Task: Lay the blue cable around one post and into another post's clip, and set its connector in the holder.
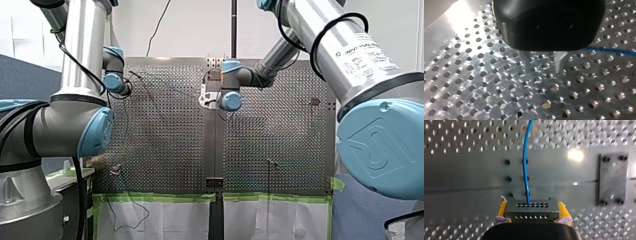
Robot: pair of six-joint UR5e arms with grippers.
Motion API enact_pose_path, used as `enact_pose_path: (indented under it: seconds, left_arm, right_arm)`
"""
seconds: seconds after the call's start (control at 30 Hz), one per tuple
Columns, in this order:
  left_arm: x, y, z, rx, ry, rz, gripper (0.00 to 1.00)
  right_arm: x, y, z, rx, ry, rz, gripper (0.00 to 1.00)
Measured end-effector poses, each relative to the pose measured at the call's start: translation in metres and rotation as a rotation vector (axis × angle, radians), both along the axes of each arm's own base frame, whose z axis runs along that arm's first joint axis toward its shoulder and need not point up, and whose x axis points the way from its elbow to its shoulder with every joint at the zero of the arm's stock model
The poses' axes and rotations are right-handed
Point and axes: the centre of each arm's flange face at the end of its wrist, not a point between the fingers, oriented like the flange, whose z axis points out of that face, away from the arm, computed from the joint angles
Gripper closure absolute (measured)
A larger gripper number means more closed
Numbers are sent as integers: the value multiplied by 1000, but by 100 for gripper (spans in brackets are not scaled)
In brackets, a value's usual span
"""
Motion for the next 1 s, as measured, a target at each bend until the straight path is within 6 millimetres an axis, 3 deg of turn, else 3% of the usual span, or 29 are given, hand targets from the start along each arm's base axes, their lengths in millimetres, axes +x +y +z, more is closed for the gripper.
enact_pose_path:
  seconds: [0.03, 0.13, 0.47, 0.57, 0.63, 1.0]
  left_arm:
    - [-1, 1, -1, -7, 5, 1, 17]
    - [-3, 2, -6, -28, 17, 9, 10]
    - [-8, -3, -17, -102, 4, 7, 10]
    - [-7, -5, -17, -106, -7, 0, 8]
    - [-6, -6, -18, -106, -14, -3, 1]
    - [-2, -6, -35, -112, 9, 8, 1]
  right_arm:
    - [-2, -1, -2, 0, 0, -6, 100]
    - [-11, -5, -12, 5, -7, -37, 100]
    - [-45, -17, -43, 15, -22, -141, 100]
    - [-55, -19, -51, 13, -20, -174, 100]
    - [-60, -20, -56, 11, -18, -194, 100]
    - [-98, -25, -85, 14, -21, -319, 100]
